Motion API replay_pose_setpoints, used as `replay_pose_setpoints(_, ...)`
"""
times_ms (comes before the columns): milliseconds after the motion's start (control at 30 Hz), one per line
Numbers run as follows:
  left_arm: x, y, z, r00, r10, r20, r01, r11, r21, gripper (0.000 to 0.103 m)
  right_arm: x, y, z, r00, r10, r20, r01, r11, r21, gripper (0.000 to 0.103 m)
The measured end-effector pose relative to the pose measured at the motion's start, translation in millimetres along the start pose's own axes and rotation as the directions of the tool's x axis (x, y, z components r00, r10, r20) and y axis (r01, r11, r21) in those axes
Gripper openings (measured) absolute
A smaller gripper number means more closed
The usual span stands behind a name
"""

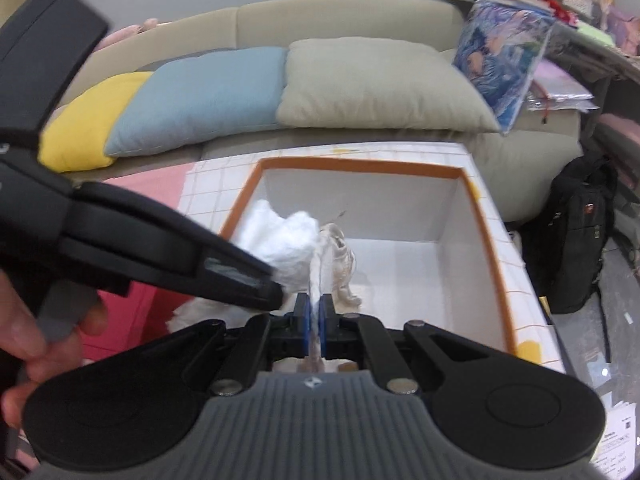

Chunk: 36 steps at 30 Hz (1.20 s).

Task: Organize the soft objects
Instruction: 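Carry the white cloth and bib with both tools over the orange box, then open both tools to drop the cloth and bib into the orange box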

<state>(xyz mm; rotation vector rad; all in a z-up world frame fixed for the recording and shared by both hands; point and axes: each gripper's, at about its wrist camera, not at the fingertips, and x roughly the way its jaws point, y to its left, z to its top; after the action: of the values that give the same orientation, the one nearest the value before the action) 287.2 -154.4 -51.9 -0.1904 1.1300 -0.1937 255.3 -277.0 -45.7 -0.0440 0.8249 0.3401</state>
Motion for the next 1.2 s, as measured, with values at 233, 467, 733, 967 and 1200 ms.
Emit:
replay_pose_setpoints(233,-4,8,-1,1.0,-0.005,-0.024,0.004,0.999,-0.054,0.05,5,-1,-1,0.995,0.079,-0.063,-0.076,0.996,0.04,0.002)
replay_pose_setpoints(467,-30,24,-3,0.997,-0.077,0.028,0.079,0.991,-0.107,0.061,13,7,-3,0.985,0.124,-0.122,-0.12,0.992,0.044,0.002)
replay_pose_setpoints(733,-58,37,-15,0.993,-0.072,0.096,0.08,0.993,-0.088,0.075,35,35,-10,0.97,0.079,-0.231,-0.096,0.993,-0.064,0.009)
replay_pose_setpoints(967,-74,46,-26,0.987,-0.096,0.128,0.102,0.994,-0.042,0.075,32,43,-10,0.968,0.005,-0.252,-0.035,0.993,-0.114,0.027)
replay_pose_setpoints(1200,-103,51,-41,0.967,-0.111,0.229,0.102,0.994,0.048,0.075,-6,44,-6,0.985,-0.091,-0.144,0.073,0.989,-0.127,0.039)
